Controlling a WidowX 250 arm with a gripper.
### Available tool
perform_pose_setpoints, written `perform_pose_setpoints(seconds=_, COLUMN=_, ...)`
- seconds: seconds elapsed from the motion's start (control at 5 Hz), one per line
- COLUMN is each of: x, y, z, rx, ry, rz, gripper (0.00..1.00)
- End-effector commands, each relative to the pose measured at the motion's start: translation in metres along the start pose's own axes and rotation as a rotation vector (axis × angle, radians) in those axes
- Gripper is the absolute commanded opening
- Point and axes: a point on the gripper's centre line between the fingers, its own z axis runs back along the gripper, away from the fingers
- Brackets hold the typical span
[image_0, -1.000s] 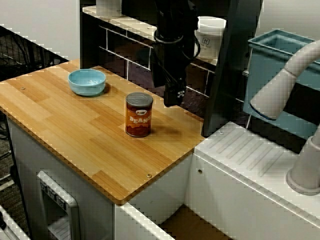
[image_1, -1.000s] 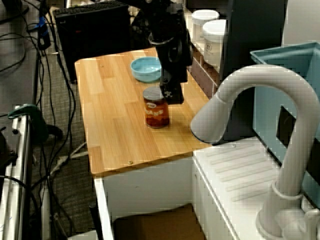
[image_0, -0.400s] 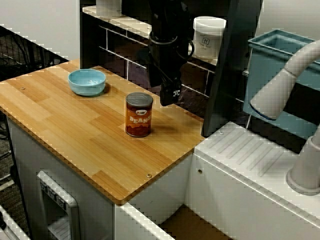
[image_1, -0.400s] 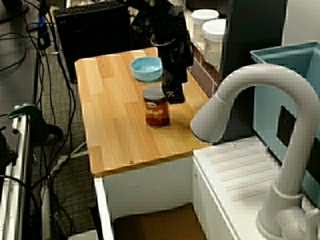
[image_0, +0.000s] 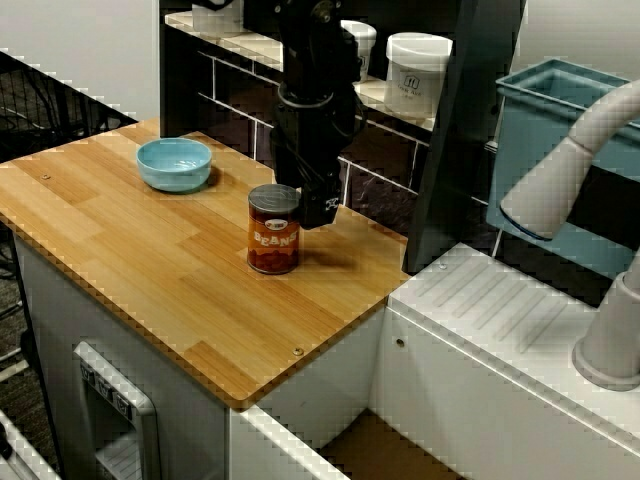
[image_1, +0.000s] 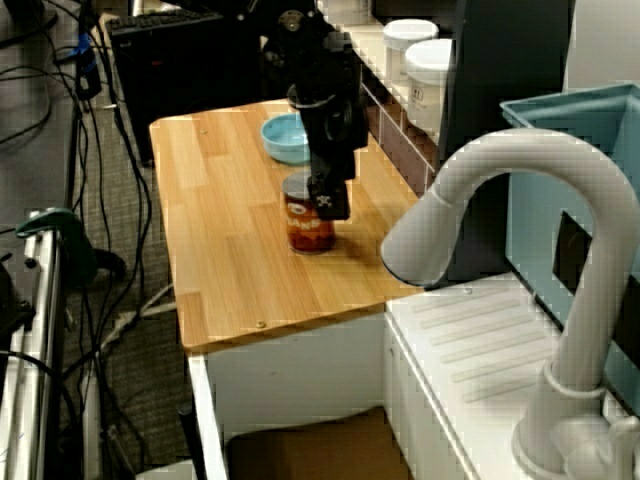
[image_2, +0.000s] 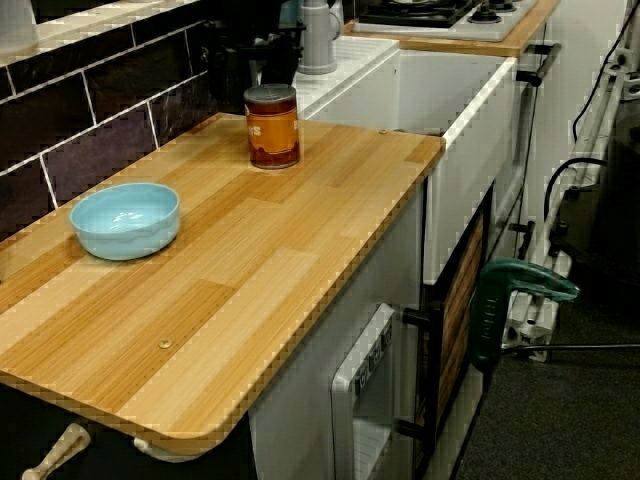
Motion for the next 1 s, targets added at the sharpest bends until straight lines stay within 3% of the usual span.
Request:
perform_pose_setpoints(seconds=0.0, x=-0.003, y=0.012, z=0.029, rx=0.029, ry=-0.035, rz=0.035, gripper=1.0)
perform_pose_setpoints(seconds=0.8, x=-0.047, y=0.012, z=0.051, rx=0.019, ry=-0.025, rz=0.044, gripper=1.0)
